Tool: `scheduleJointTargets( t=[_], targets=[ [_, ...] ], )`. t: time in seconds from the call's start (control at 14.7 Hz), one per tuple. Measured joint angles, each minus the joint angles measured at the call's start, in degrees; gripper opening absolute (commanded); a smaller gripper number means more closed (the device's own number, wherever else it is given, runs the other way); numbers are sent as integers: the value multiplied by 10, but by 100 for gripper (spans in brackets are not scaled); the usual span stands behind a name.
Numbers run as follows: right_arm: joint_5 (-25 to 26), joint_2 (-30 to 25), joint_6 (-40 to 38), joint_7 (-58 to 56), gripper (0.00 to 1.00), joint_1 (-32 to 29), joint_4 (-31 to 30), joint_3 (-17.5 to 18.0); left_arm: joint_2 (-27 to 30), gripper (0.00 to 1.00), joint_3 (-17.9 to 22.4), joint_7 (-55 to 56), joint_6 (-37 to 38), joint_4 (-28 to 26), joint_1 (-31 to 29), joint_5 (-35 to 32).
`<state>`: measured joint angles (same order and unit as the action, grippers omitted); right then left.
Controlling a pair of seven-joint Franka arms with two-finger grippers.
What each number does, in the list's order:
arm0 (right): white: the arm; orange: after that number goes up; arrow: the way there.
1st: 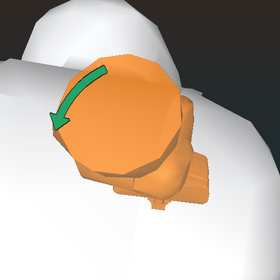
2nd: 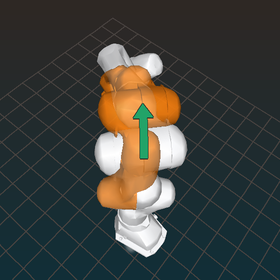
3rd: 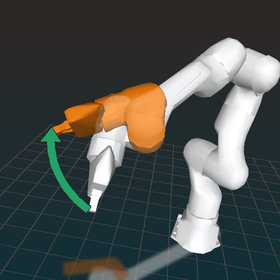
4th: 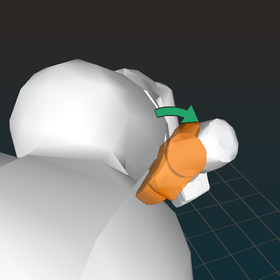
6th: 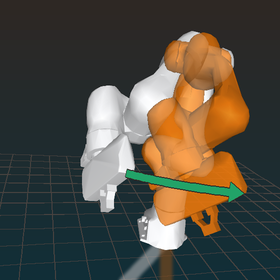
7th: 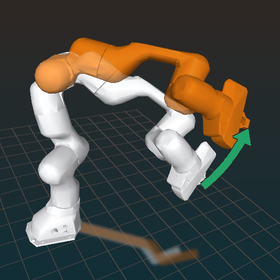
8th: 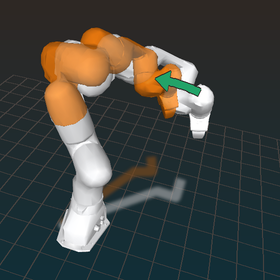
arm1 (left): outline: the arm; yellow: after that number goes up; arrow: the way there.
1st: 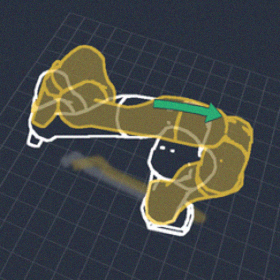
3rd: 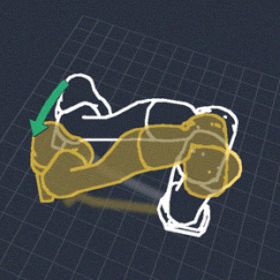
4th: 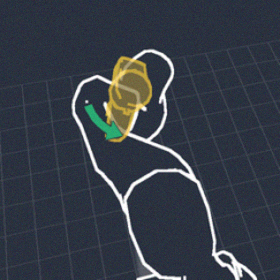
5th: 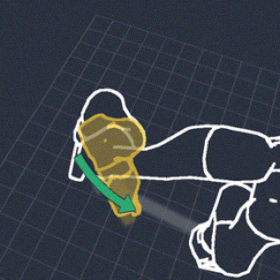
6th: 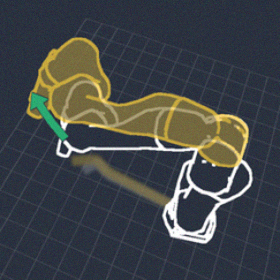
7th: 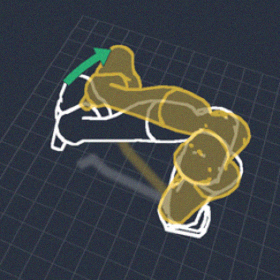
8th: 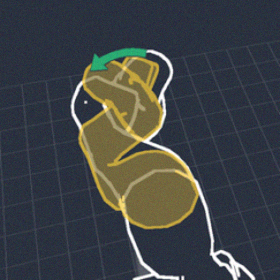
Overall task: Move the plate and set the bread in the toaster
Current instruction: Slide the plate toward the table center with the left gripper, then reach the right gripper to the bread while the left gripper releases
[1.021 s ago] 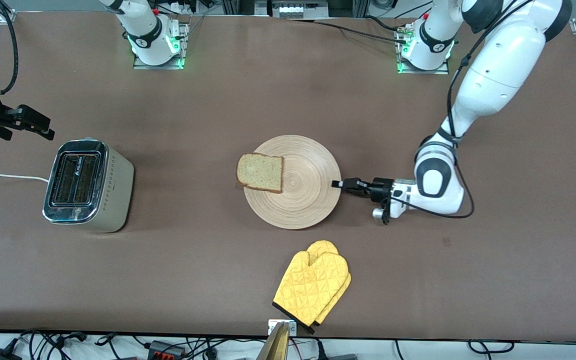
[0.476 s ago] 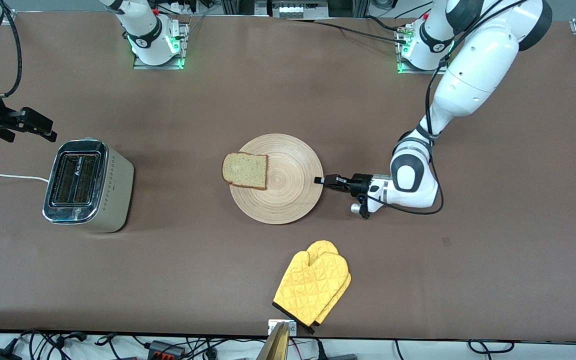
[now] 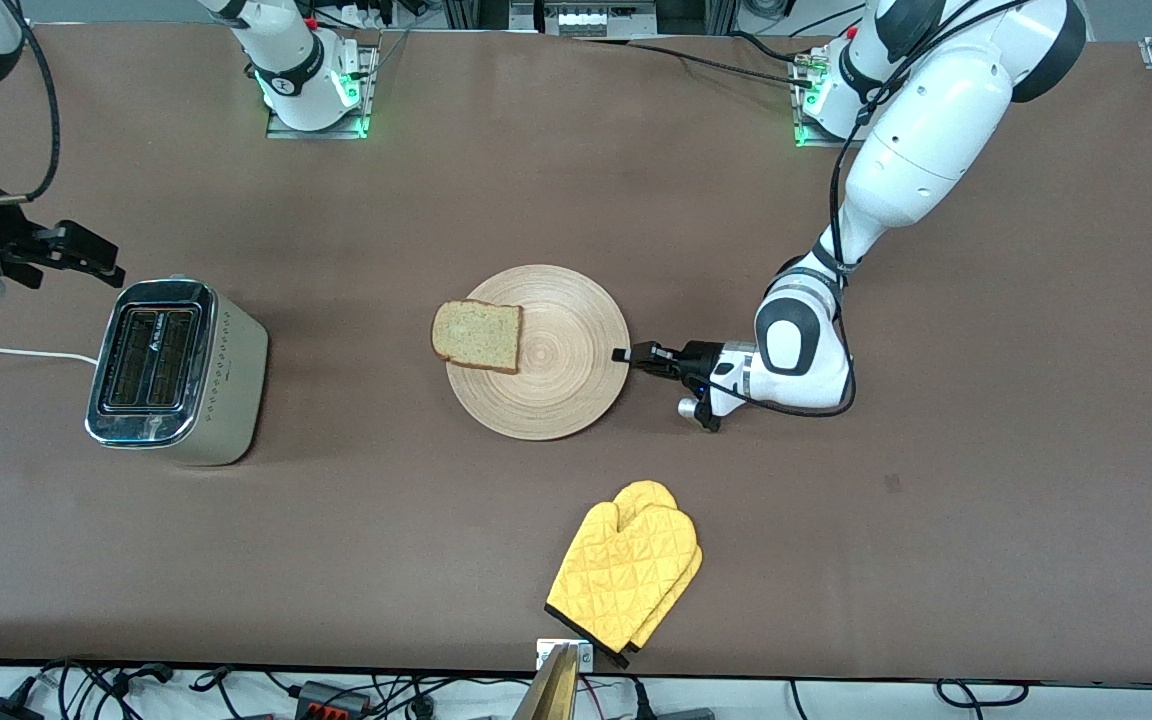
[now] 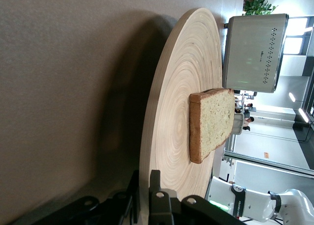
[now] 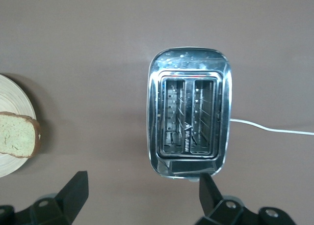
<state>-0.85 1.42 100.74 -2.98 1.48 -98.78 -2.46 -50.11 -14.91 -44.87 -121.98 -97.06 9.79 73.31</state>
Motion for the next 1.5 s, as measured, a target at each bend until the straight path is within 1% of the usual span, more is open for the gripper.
scheduleJointTargets(
  t=[0.07, 0.14, 0.27, 0.48, 0.68, 0.88, 1.02, 1.22, 1.29, 1.36, 1.5],
  targets=[
    [0, 2, 8, 0, 100, 8, -8, 1, 0, 14, 0, 0, 0, 0, 0, 0],
    [0, 6, 15, 0, 100, 18, -14, 1, 0, 20, 0, 0, 0, 0, 0, 0],
    [0, 20, 23, 1, 100, 37, -20, 2, 0, 24, 1, 0, 0, 0, 0, 0],
    [-1, 51, 43, 1, 100, 70, -24, 2, 0, 24, 6, 0, 1, 0, -1, -3],
    [-6, 87, 57, 26, 100, 109, -25, 3, 1, 25, 8, 0, 11, 5, -19, -38],
    [-27, 128, 81, 85, 100, 152, -27, 4, 1, 26, 10, 0, 67, 12, -66, -80],
    [-39, 153, 109, 112, 100, 175, -29, 4, 4, 27, 11, 0, 106, 15, -97, -92],
    [-51, 169, 145, 131, 100, 195, -43, 4, 7, 28, 11, 0, 119, 15, -106, -101],
    [-61, 170, 148, 133, 100, 196, -47, 4, 7, 28, 11, 0, 119, 15, -102, -101],
    [-82, 170, 148, 133, 100, 196, -50, 4, 8, 28, 10, 0, 118, 15, -99, -103],
    [-137, 172, 154, 133, 100, 196, -58, 3, 13, 28, 12, 3, 118, 18, -100, -121]
  ],
)
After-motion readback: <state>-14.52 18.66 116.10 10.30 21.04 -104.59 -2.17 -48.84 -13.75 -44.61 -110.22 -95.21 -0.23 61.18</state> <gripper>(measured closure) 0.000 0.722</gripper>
